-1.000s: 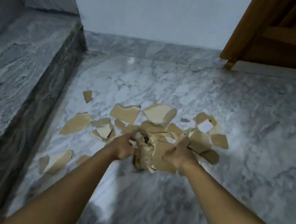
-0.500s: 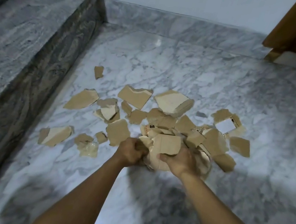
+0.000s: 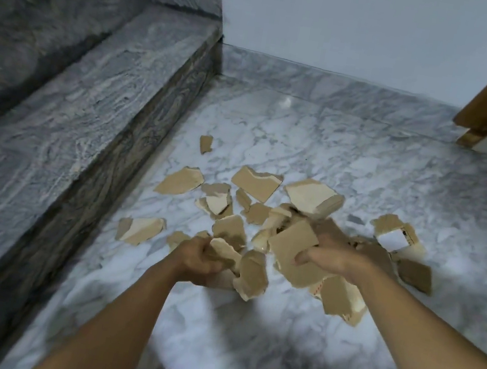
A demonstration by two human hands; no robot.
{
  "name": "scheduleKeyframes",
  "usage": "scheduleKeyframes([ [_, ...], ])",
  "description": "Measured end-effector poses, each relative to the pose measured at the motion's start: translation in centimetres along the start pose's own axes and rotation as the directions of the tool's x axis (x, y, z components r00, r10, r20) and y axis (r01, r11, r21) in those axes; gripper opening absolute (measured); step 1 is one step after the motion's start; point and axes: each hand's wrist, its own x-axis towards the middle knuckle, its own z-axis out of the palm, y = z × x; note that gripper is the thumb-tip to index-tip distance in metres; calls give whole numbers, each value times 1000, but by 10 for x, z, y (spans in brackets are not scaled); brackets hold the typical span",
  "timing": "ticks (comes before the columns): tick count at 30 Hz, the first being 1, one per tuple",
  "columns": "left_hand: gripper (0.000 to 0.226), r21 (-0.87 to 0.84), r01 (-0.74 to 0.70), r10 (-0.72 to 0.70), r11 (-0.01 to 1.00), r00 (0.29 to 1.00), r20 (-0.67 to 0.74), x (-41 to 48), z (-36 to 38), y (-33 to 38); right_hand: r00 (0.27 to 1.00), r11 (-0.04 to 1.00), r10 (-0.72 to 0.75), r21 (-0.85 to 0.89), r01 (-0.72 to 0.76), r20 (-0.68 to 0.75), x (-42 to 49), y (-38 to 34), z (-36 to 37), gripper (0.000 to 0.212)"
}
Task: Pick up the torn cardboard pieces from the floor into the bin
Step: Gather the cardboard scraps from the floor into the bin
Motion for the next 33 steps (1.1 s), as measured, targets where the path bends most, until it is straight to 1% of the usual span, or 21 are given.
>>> scheduleKeyframes([
  [2, 36, 63, 44, -46, 997, 998, 38, -5, -20, -23, 996, 989, 50, -142, -38, 80, 1, -22, 13, 50],
  [4, 41, 116, 46, -51, 992, 998, 45, -11, -33, -41, 987, 970, 90, -235, -56, 136, 3, -36, 31, 57],
  [6, 30, 110, 62, -63, 992, 998, 8, -17, -41, -57, 980, 961, 79, -277, -26, 182, 8, -45, 51, 62],
  [8, 18, 103, 94, -91, 990, 995, -37, -21, -43, -68, 974, 965, 63, -263, -4, 217, 10, -50, 70, 52],
  [9, 20, 86, 104, -101, 991, 994, -46, -21, -41, -72, 973, 966, 60, -258, -1, 221, 12, -51, 82, 50],
  [10, 23, 51, 116, -114, 992, 993, -43, -22, -39, -77, 974, 965, 59, -264, 0, 218, 15, -52, 94, 54],
  [11, 28, 11, 118, -118, 993, 993, -26, -25, -36, -79, 979, 957, 64, -290, -5, 196, 19, -52, 108, 65],
  [13, 43, -37, 108, -109, 993, 994, -5, -28, -28, -82, 993, 911, 64, -411, -20, 94, 25, -51, 133, 94],
  [14, 51, -22, 100, -100, 995, 995, -11, -28, -24, -85, 997, 892, 61, -450, -37, 40, 27, -52, 145, 100],
  [16, 68, -21, 103, -104, 994, 994, -45, -25, -15, -96, 998, 894, 37, -444, -55, -49, 30, -53, 160, 104],
  [18, 70, -49, 117, -119, 992, 992, -47, -21, -11, -104, 997, 910, 43, -409, -66, -64, 34, -54, 161, 107],
  [19, 65, -34, 120, -121, 992, 992, -23, -20, -14, -107, 997, 910, 54, -409, -68, -47, 37, -53, 161, 104],
  [22, 45, 24, 120, -121, 992, 992, 41, -18, -35, -111, 998, 892, 59, -450, -37, 35, 47, -48, 158, 82],
  [25, 35, -127, 95, -91, 987, 995, 38, -11, -77, -120, 985, 912, 44, -409, 28, 166, 53, -43, 153, 70],
  [27, 34, -153, 59, -60, 987, 998, -2, -6, -108, -124, 960, 920, 23, -382, 89, 279, 56, -46, 145, 57],
  [28, 36, -98, 46, -49, 994, 998, -32, -1, -120, -128, 947, 920, 17, -376, 111, 320, 57, -51, 139, 54],
  [29, 42, 34, 42, -40, 999, 997, -67, 5, -130, -131, 936, 916, 21, -383, 123, 352, 58, -58, 132, 56],
  [30, 57, 190, 44, -29, 981, 996, -80, 11, -134, -132, 925, 905, 27, -402, 137, 378, 60, -65, 124, 66],
  [31, 74, 302, 56, -33, 952, 996, -80, 18, -134, -135, 917, 886, 30, -435, 160, 398, 60, -74, 117, 78],
  [32, 84, 353, 70, -43, 933, 996, -84, 23, -130, -136, 912, 863, 23, -469, 188, 408, 61, -85, 111, 87],
  [33, 86, 374, 80, -46, 924, 994, -98, 25, -123, -138, 909, 843, 1, -490, 223, 416, 61, -97, 107, 92],
])
